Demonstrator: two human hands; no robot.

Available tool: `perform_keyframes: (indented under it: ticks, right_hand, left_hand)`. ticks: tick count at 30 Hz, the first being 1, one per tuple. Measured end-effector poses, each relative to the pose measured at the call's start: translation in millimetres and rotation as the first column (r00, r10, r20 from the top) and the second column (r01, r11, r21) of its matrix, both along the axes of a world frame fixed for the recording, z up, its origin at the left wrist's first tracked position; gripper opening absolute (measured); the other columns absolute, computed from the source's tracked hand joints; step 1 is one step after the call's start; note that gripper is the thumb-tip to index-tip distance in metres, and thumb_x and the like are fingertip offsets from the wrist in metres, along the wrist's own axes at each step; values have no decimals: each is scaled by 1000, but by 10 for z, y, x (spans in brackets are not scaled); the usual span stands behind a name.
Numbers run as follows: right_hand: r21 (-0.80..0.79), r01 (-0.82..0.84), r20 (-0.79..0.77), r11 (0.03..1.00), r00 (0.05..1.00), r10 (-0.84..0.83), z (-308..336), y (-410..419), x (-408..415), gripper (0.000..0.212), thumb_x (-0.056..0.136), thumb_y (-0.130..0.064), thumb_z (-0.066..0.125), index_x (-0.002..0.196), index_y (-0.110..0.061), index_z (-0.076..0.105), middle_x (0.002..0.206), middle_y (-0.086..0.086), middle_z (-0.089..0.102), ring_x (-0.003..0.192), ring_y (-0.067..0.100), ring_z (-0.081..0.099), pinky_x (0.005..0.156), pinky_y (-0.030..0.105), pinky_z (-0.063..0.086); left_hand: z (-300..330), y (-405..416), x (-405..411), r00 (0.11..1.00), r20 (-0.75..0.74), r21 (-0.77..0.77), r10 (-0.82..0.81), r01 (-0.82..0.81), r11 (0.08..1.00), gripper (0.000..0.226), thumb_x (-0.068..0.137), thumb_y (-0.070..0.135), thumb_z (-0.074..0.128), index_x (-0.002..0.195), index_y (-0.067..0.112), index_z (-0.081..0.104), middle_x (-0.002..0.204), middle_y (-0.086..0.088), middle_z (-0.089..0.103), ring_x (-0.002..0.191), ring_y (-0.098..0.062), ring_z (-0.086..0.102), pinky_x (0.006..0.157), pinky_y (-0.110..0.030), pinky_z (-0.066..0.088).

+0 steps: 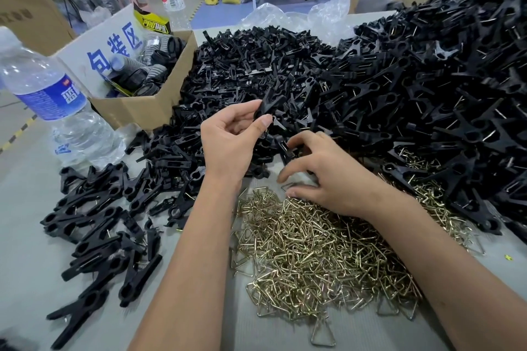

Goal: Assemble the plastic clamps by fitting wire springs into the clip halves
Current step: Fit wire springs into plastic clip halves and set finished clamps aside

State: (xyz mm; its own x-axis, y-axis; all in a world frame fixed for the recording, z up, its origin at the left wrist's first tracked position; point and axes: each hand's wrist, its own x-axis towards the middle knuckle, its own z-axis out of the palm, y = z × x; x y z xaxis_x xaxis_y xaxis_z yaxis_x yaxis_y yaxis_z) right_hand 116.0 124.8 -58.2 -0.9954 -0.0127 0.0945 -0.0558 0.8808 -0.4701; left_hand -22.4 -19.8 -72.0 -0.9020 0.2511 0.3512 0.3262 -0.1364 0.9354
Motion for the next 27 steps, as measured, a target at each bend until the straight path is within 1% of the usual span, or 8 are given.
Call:
perform_keyframes:
  ticks: [5,7,10,14,17,19,23,27]
  right_hand:
    - [-62,-19,40,998,999,22,5,-25,-16,12,88,-35,81,89,-34,69,126,-8,40,124,11,35,108,31,38]
    - [-192,-7,13,981,1000,10,1,-3,25,16,87,-31,82,83,-34,66,120,-11,44,116,10,44,97,23,44]
    - [-385,58,-47,921,995,-83,-17,67,56,14,90,-24,78,84,-27,65,97,-11,61,85,6,62,75,23,53]
    - [-719,112,-165,686,931,-326,-13,139,57,11,92,-5,74,97,-14,74,81,3,72,63,11,65,58,20,53]
    - [-907,100,-125,410,864,-489,-6,168,56,13,89,1,75,93,-11,80,82,12,76,67,19,73,64,23,60]
    - [-947,111,-77,300,832,-550,-9,163,38,12,88,1,76,92,-9,81,85,17,77,71,22,76,68,24,62]
    - [-958,141,-33,249,811,-585,-19,143,8,7,85,-1,81,90,-6,80,80,17,76,68,24,76,64,24,61]
    - [-936,177,-34,304,814,-581,-20,145,21,10,85,-7,83,78,-12,79,75,14,76,61,23,72,56,26,59]
  left_hand:
    - [2,-13,19,1000,4,-2,-10,10,1000,29,78,11,90,102,24,81,90,6,79,84,-5,68,79,-18,55]
    - [15,-16,15,1000,0,-2,-7,7,1000,29,78,11,90,101,27,81,91,9,79,85,-2,68,79,-17,54]
    - [30,-16,5,1000,6,-4,-3,3,1000,30,78,9,89,101,26,81,92,9,79,87,-4,69,81,-19,55]
    - [39,-33,27,1000,10,-27,-29,30,999,32,77,7,89,99,28,81,91,2,79,85,-6,68,83,-23,58]
    - [56,-66,21,992,13,-107,-127,127,986,35,75,0,88,99,25,82,94,-8,79,84,-15,71,85,-33,62]
    - [62,-80,30,981,24,-147,-193,194,970,37,73,-5,88,101,18,82,94,-6,79,86,-17,73,82,-30,61]
    - [67,-60,93,956,3,-176,-292,288,941,35,74,-8,86,105,7,80,96,-10,79,92,-27,76,86,-35,62]
    - [77,-4,158,939,13,-212,-345,340,916,35,73,-11,85,102,7,80,96,-12,79,91,-33,75,83,-36,63]
